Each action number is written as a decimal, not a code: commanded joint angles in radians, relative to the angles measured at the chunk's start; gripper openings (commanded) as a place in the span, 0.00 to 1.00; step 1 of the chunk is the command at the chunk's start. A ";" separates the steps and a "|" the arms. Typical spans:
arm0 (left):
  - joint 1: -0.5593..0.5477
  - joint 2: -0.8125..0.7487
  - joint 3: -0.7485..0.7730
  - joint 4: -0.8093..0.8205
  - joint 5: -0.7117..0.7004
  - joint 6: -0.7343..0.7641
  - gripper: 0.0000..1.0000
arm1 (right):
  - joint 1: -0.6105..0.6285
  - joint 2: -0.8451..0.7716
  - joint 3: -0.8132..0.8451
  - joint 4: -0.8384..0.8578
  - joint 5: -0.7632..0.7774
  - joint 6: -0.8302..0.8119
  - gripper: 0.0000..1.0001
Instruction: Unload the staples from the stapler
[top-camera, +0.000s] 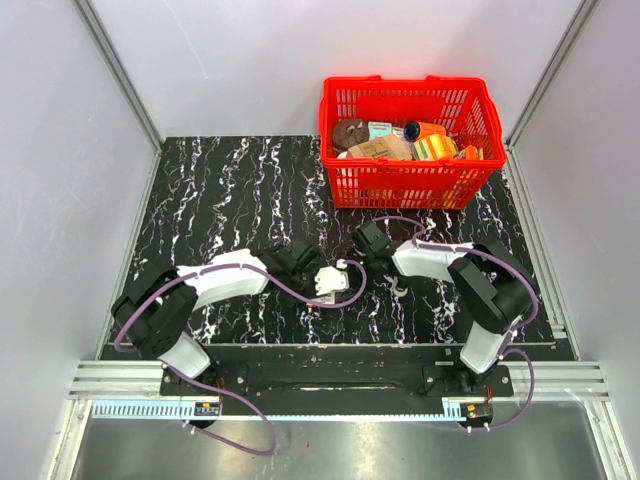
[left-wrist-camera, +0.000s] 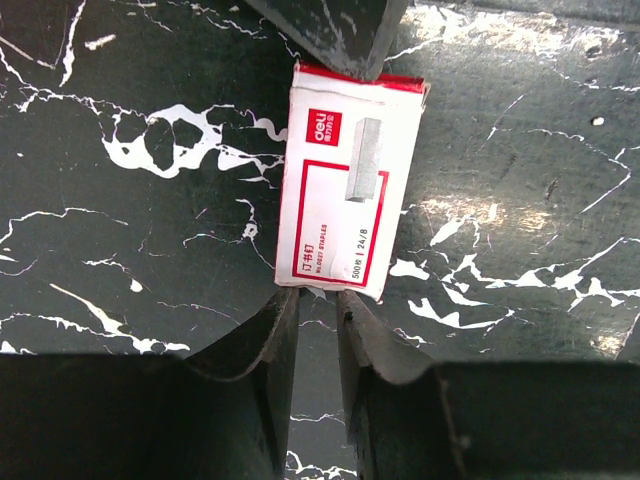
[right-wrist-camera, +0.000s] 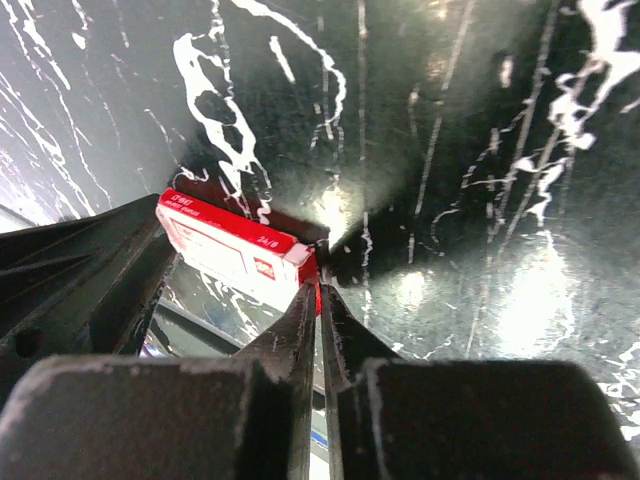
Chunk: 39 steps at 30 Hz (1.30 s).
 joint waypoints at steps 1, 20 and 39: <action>-0.004 0.000 0.036 0.008 0.022 -0.014 0.26 | 0.026 0.006 0.056 -0.016 -0.009 -0.007 0.10; 0.343 -0.415 0.222 -0.322 0.036 -0.034 0.99 | 0.020 -0.319 0.104 -0.228 0.249 -0.150 0.44; 0.586 -0.928 0.044 -0.371 -0.196 -0.307 0.99 | 0.020 -0.609 0.171 -0.176 0.458 -0.316 0.99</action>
